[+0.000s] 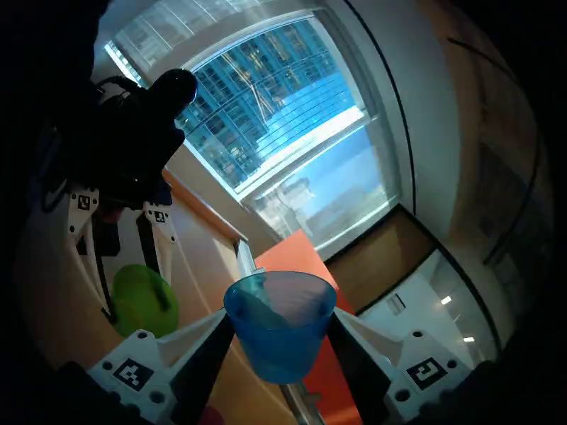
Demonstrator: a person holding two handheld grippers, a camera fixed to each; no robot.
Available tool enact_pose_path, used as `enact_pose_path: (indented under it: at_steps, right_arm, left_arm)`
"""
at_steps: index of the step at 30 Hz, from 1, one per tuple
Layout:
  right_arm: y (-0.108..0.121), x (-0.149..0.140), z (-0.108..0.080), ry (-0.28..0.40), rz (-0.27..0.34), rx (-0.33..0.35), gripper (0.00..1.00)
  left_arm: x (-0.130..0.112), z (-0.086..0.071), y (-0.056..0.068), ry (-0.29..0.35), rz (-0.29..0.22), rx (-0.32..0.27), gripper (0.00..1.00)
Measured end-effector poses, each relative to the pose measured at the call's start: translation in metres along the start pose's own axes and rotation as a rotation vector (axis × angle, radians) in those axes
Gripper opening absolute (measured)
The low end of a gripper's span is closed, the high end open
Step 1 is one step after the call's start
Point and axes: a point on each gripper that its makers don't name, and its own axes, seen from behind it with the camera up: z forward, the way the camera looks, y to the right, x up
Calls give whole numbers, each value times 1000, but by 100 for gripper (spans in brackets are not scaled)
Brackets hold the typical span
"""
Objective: Pour water
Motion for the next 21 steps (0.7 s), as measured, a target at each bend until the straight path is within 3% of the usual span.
enact_pose_path:
  at_steps: [21]
  right_arm:
    - [4, -1, 4, -21, -122, -20, 87]
  left_arm:
    - [3, 6, -1, 3, -8, 0, 84]
